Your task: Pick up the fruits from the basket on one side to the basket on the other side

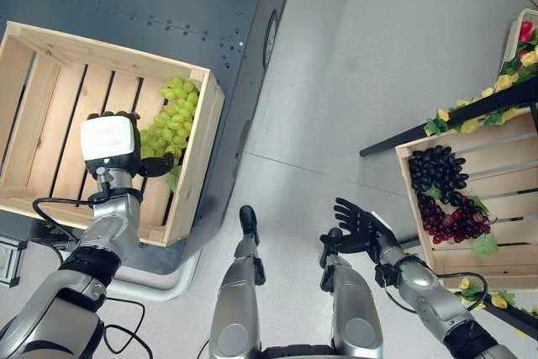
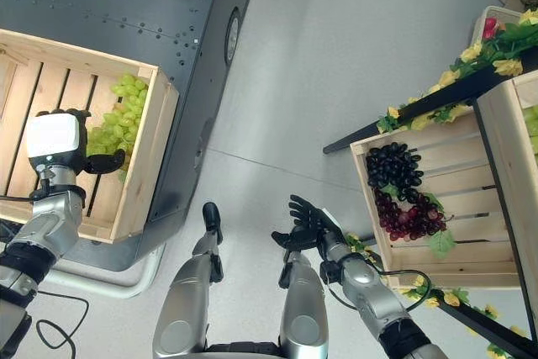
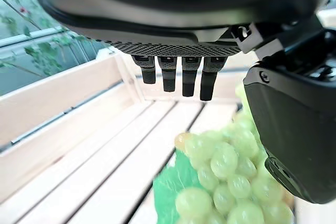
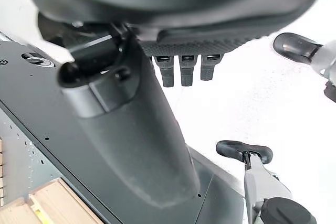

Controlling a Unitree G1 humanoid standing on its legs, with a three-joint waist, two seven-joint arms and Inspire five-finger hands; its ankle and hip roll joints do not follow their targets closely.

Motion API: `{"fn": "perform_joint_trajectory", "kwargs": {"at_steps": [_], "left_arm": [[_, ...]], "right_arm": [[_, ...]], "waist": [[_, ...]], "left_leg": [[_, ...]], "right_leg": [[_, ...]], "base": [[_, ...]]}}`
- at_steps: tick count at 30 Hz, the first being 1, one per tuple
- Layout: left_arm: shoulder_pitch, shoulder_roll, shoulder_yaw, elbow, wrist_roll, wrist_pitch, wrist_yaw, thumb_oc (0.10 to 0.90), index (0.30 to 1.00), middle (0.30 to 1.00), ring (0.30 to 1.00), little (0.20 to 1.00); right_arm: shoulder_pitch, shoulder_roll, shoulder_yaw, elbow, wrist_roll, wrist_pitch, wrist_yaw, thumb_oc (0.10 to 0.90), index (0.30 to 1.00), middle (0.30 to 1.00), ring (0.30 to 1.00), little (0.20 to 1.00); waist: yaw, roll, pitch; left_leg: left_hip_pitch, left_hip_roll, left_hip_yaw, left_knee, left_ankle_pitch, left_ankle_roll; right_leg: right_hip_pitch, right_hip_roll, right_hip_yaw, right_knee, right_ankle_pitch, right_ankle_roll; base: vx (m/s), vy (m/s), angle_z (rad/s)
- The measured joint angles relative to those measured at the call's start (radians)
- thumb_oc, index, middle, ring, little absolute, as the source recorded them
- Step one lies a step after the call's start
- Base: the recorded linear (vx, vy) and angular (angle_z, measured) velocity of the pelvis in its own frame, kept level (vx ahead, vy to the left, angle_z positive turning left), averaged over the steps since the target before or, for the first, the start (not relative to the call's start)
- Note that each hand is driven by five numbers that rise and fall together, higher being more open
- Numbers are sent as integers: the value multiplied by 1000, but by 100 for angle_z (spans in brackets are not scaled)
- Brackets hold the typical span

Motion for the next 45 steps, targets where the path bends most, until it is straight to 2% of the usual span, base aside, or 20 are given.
{"fn": "perform_joint_trajectory", "kwargs": {"at_steps": [11,18,23,29,40,45], "left_arm": [[0,-2,25,-3,-4,0,12,800,900,900,900,900],[-7,-50,25,28,-51,-4,28,800,900,900,900,900],[-17,-79,21,54,-54,-53,29,800,900,900,900,900],[-61,-86,-19,75,-72,-71,24,800,900,900,900,900],[-117,-100,-19,135,-168,-55,20,800,900,900,900,900],[-140,-101,-18,166,-195,-6,19,800,900,900,900,900]], "right_arm": [[2,0,-1,0,0,1,0,800,900,900,900,900],[2,0,-1,0,0,5,0,800,900,900,900,900],[-2,0,0,0,0,8,0,800,900,900,900,900],[-16,0,1,0,0,14,0,800,900,900,900,900],[-44,2,8,0,0,19,-2,800,900,900,900,900],[-61,11,9,0,-1,21,-3,800,900,900,900,900]], "waist": [[-2,0,0],[-5,0,0],[-14,0,0],[-26,-1,0],[-34,-8,0],[-43,-32,2]], "left_leg": [[4,-1,-1,0,0,0],[4,-1,1,0,-1,1],[-6,-1,2,0,-3,0],[-22,-1,4,-1,-3,3],[-38,0,9,0,-6,8],[-47,1,19,0,-6,8]], "right_leg": [[5,0,0,0,-1,1],[2,-1,2,1,-1,1],[-7,-1,3,1,-1,0],[-24,0,4,0,-1,1],[-44,1,9,0,0,1],[-60,1,22,0,2,3]], "base": [[0,0,0],[0,0,0],[0,0,0],[0,0,0],[1,7,-1],[-4,5,-5]]}}
